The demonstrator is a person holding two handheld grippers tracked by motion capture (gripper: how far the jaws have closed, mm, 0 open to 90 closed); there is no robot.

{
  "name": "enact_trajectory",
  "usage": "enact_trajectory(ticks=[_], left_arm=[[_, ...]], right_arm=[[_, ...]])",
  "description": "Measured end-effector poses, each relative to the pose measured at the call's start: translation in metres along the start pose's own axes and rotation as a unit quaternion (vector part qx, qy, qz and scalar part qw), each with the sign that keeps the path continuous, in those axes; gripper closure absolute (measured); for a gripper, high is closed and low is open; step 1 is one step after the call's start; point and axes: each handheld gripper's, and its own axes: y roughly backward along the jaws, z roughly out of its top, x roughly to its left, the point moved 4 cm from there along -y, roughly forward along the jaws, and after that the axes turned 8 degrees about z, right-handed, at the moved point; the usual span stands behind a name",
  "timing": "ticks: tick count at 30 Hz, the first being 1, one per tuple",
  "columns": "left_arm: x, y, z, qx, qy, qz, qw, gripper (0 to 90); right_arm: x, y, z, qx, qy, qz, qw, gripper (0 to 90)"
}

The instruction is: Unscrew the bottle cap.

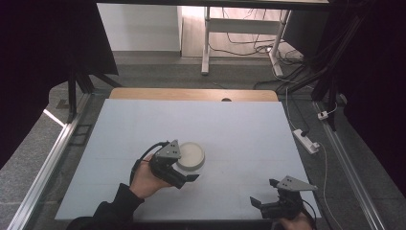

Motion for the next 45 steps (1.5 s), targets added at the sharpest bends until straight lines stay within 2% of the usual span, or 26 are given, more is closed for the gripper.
enact_trajectory(ticks=[12,15,19,24,36,45], left_arm=[[0.0,-0.004,-0.002,0.005,0.002,0.001,1.0,7.6],[0.0,-0.005,-0.003,0.007,0.002,0.001,1.0,7.6],[0.001,-0.006,-0.004,0.007,0.003,0.003,1.0,7.6],[0.001,-0.007,-0.004,0.009,0.003,0.003,1.0,7.6],[0.0,-0.008,-0.004,0.009,0.004,0.002,1.0,7.6],[-0.001,-0.009,-0.005,0.01,0.002,0.001,0.9999,7.6]], right_arm=[[0.016,-0.005,0.02,-0.028,0.018,0.028,0.9991,0.0],[0.022,-0.009,0.026,-0.032,0.032,0.044,0.998,0.0],[0.029,-0.013,0.034,-0.042,0.028,0.069,0.9963,0.0],[0.033,-0.016,0.045,-0.051,0.033,0.082,0.9947,0.0],[0.051,-0.034,0.074,-0.041,0.075,0.115,0.9897,0.0],[0.061,-0.052,0.093,-0.027,0.097,0.118,0.988,0.0]])
